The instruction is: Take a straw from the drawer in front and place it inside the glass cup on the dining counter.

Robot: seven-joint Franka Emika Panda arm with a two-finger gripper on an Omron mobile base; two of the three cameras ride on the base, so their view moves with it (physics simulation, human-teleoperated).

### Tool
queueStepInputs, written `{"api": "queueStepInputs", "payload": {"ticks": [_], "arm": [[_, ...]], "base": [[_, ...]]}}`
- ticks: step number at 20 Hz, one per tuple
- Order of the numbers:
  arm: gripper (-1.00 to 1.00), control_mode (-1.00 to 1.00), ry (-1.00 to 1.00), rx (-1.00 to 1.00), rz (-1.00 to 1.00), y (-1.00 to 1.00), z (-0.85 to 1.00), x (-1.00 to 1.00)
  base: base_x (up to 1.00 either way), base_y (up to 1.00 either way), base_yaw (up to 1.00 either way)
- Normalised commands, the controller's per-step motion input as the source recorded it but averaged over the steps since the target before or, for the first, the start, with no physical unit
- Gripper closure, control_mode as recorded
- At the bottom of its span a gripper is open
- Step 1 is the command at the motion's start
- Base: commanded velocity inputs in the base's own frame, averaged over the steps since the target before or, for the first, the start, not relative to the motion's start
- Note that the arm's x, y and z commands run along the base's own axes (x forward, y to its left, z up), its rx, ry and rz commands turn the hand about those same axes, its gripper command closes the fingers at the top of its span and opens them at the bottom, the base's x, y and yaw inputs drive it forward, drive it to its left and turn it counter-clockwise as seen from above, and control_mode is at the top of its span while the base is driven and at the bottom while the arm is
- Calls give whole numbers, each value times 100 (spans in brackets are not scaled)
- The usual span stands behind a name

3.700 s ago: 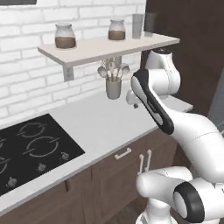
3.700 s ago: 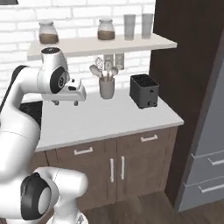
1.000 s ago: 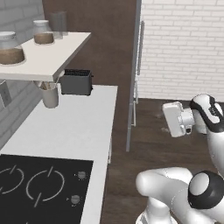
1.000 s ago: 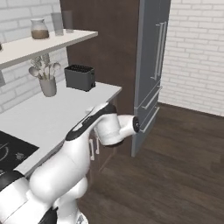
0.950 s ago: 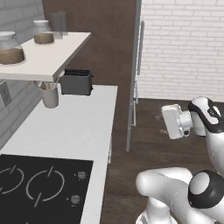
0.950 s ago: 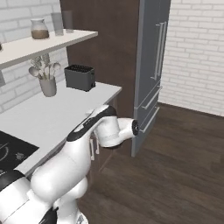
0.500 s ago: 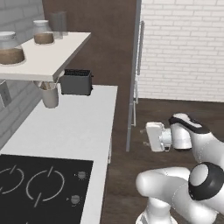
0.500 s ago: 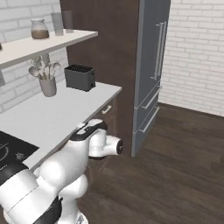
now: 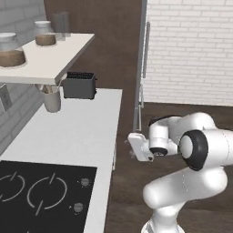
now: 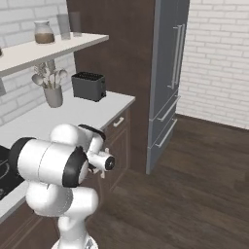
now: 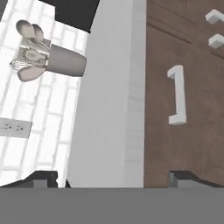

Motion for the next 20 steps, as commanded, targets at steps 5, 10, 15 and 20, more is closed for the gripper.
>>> {"api": "queueStepInputs", "payload": {"ticks": [5,10,15,20], "arm": [[-100,-100,5,7,0,3,-55,31],[-100,-100,0,13,0,0,-37,16],[-100,-100,7,15,0,0,-23,45],[-100,-100,12,8,0,0,-18,68]], "base": [[0,0,0],[0,0,0],[0,0,0],[0,0,0]]}}
